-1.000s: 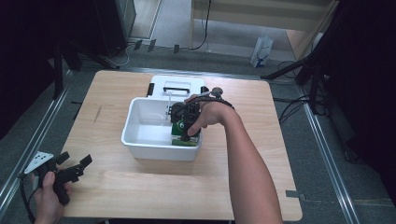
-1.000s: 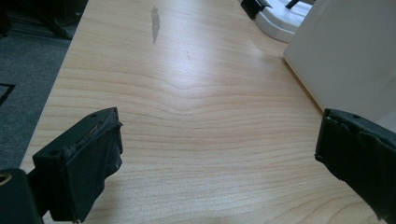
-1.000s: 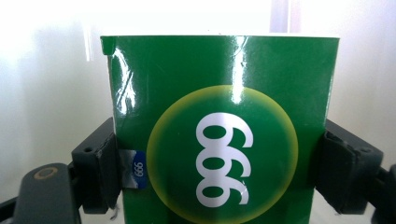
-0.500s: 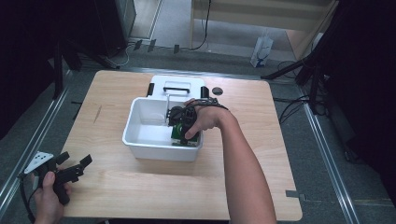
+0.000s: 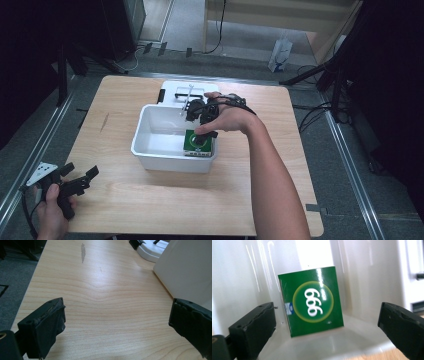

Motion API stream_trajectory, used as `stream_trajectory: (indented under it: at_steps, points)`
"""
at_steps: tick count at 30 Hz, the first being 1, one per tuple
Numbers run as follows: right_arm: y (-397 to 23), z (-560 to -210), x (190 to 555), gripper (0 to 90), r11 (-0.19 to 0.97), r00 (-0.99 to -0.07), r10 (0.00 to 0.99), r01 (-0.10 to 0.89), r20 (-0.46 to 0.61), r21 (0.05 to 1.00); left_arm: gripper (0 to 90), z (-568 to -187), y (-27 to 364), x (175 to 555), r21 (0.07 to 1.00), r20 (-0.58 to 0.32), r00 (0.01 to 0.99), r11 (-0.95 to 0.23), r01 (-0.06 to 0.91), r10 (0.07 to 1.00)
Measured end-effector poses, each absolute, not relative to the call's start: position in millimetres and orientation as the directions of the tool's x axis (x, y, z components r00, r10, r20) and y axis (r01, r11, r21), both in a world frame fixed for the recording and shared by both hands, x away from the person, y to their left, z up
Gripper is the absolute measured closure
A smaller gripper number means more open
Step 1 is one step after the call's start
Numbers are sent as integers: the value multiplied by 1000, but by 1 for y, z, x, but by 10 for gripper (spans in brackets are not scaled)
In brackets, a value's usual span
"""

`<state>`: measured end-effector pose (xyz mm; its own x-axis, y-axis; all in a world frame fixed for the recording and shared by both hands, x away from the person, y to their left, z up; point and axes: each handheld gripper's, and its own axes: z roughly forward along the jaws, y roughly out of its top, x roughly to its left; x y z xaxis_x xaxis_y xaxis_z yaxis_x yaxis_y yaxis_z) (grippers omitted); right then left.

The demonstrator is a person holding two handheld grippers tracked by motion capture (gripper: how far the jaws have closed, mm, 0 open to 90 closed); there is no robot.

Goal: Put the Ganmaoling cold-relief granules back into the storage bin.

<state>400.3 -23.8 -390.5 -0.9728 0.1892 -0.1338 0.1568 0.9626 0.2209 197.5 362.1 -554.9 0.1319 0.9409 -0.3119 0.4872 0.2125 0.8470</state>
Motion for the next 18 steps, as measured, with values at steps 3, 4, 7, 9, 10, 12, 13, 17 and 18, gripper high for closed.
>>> stream_trajectory:
  at_steps: [3,4,7,9,10,12,13,17,18]
  points:
    - [-29,-379,399,0,954,-965,225,190,-135,231,12,-555,362,197,847,-311,132,212,487,941]
    - [-32,-375,399,0,948,-961,241,203,-137,243,12,-555,362,197,847,-313,132,213,487,941]
    - [-42,-362,398,0,922,-944,305,260,-126,286,12,-555,362,197,847,-311,133,211,489,941]
    - [-51,-356,398,0,906,-933,337,286,-124,311,12,-555,362,197,847,-312,133,212,488,941]
    - [-61,-351,398,0,887,-917,381,325,-121,327,12,-555,362,197,847,-313,133,213,487,940]
    - [-66,-349,398,0,878,-907,403,345,-124,332,12,-555,362,197,847,-314,134,213,488,940]
    - [-72,-347,399,0,862,-892,436,376,-119,340,12,-555,362,197,846,-313,133,212,488,940]
    - [-92,-343,400,0,814,-845,524,458,-111,358,12,-555,362,197,847,-310,130,212,488,942]
    - [-103,-342,400,0,786,-820,564,497,-99,367,12,-555,362,197,847,-311,126,214,487,942]
